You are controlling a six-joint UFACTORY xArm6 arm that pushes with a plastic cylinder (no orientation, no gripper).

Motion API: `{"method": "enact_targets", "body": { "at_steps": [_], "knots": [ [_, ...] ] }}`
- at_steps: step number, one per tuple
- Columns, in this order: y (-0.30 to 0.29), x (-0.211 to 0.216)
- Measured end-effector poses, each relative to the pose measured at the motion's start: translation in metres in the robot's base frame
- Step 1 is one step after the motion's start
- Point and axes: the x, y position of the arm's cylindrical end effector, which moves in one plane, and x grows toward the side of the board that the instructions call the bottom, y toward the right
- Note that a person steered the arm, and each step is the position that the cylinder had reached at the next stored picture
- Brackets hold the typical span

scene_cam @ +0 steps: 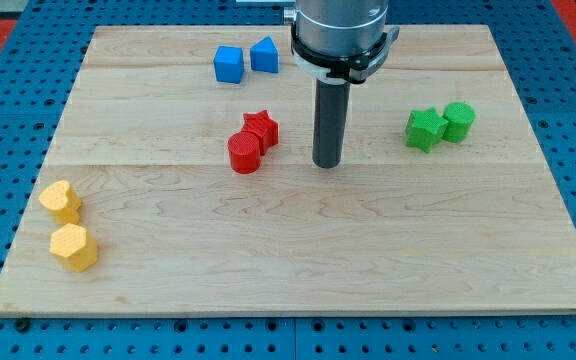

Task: Move the green circle bit a up

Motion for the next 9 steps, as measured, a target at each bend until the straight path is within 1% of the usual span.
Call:
{"method": "enact_targets", "body": {
  "at_steps": [2, 5, 6, 7, 9],
  "knots": [
    [0.018, 0.0],
    [0.009, 0.014],
    [0.061, 0.018],
    [0.11, 0.01],
    [0.16, -0.018]
  ]
}}
